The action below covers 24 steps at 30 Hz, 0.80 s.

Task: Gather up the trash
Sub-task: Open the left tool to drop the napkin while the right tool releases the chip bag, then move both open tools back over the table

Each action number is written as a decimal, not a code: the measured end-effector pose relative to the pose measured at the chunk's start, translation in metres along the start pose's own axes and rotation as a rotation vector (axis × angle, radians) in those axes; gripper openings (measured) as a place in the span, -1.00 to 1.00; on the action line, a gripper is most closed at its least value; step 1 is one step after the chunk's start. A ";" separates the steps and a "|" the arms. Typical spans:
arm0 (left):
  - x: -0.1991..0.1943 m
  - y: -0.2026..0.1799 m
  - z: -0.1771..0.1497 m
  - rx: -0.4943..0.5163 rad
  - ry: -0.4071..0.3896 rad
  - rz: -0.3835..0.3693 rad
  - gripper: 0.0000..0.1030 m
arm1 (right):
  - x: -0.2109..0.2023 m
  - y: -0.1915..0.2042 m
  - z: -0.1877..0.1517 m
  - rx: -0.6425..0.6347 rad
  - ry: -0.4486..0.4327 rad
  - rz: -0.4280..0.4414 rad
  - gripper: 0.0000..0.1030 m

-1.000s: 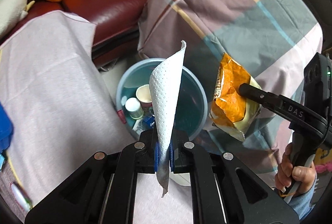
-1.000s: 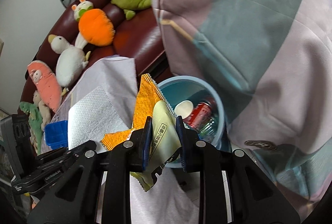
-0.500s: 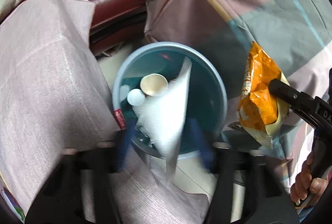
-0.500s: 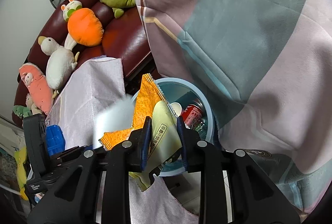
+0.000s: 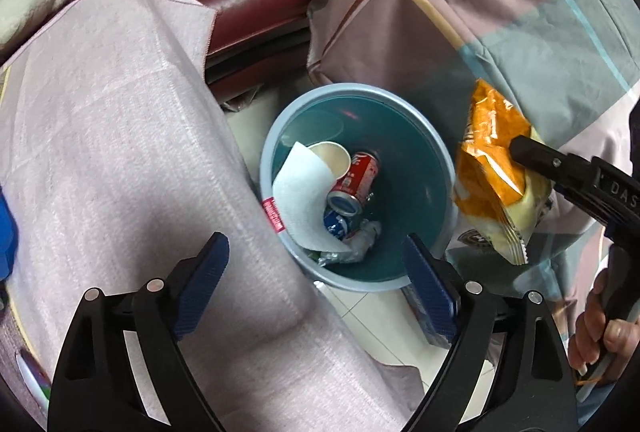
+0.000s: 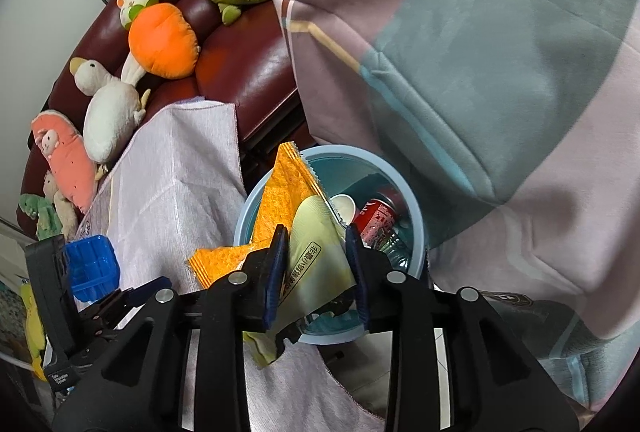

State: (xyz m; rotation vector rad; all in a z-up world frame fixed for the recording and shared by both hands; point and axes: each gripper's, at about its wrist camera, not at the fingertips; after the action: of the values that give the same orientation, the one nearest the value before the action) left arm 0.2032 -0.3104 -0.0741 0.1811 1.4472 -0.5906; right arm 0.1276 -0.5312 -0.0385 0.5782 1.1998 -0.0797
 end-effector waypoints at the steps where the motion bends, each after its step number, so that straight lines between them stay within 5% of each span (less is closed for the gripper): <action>1: -0.002 0.002 -0.002 -0.001 -0.002 -0.001 0.72 | 0.002 0.001 0.000 0.000 0.002 -0.002 -0.16; 13: -0.013 0.017 -0.014 -0.019 -0.013 -0.016 0.74 | 0.001 0.015 -0.006 0.006 0.015 -0.027 0.44; 24: -0.049 0.024 -0.045 -0.015 -0.071 -0.026 0.74 | -0.017 0.046 -0.031 -0.035 0.019 -0.045 0.47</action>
State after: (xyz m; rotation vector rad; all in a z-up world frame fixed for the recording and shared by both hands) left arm 0.1750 -0.2558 -0.0383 0.1280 1.3867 -0.6017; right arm 0.1107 -0.4818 -0.0131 0.5223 1.2305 -0.0910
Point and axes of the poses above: each gripper's, at about its wrist camera, not at the fingertips, and x roughly the way its jaws point, y to its left, z to its top, and after that the axes turned 13 degrees about y, right-handed
